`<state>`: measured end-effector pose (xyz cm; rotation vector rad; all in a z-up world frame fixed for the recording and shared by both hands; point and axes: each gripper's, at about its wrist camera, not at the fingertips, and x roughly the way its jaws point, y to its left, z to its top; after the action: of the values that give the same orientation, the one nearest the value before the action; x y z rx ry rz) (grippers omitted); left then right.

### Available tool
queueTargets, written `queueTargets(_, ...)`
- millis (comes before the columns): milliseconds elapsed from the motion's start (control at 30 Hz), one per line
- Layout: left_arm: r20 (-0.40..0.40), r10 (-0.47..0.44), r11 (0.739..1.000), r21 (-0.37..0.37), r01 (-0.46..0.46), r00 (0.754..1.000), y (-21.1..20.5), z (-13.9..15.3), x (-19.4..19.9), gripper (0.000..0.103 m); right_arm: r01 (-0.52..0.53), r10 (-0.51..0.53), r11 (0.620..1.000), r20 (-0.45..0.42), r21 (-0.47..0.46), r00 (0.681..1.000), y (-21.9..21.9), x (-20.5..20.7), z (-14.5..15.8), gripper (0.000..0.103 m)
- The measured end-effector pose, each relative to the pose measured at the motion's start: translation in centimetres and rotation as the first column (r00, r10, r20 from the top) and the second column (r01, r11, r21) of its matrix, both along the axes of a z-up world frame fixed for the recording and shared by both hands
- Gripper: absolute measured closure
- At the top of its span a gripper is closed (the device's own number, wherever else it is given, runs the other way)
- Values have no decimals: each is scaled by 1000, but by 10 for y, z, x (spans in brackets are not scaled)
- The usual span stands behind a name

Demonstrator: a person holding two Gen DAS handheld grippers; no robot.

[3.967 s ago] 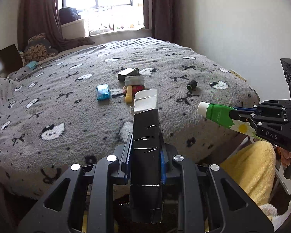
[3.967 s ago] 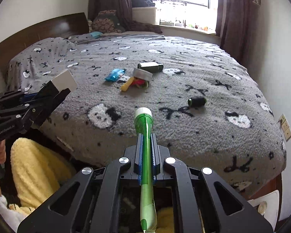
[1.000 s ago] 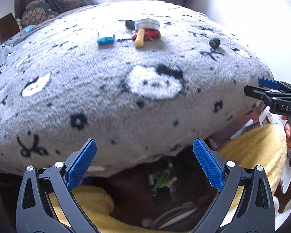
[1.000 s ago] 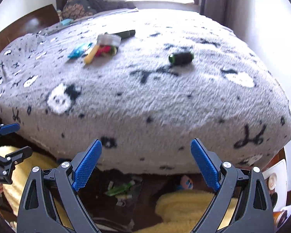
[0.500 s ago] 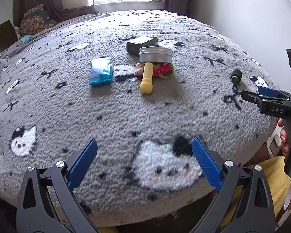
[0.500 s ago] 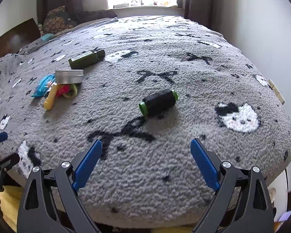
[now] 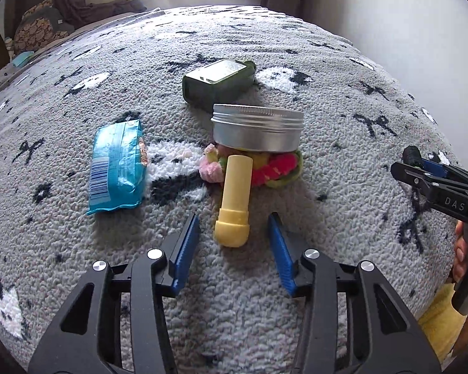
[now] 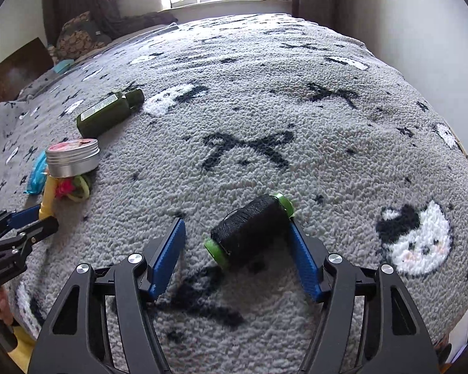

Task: Collect trash
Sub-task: 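Grasp the black thread spool with the right gripper while the left grasps the yellow cylinder, then carry the spool and yellow cylinder toward the bed edge with both grippers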

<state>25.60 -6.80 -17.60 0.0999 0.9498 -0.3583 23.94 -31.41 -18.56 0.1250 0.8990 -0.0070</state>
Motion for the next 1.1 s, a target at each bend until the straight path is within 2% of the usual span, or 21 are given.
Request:
queueTargets(67,2,-3,1000,-1,3,1000,0,-1,4,69,-7,7,1000,0,-13,1000,2,6,0,43)
queueTargets(133,3,-1,1000,-3,1,1000,0,-1,8,78,-8,8,999,0,-32,1000,3,9,-1,57)
queueTargets(167,2,-1,1000,-3,1,1000,1,-1,10,84,-10,10,1000,3,-26,1000,3,11,0,57)
queueTargets(367,19,-8,1000,18,8,1000,2,4,2,84,-15,16,999,16,-41,1000,2,10,2,58)
queueTargets(567,22,1,1000,8,-1,1000,10,11,-22,84,-29,32,997,45,-71,998,8,-9,15,58)
queueTargets(900,95,-4,1000,-2,5,995,16,47,-94,84,-101,115,988,120,-117,986,34,-65,49,58)
queueTargets(1100,145,-9,1000,-18,11,989,20,69,-140,84,-176,192,979,170,-105,967,49,-111,67,58)
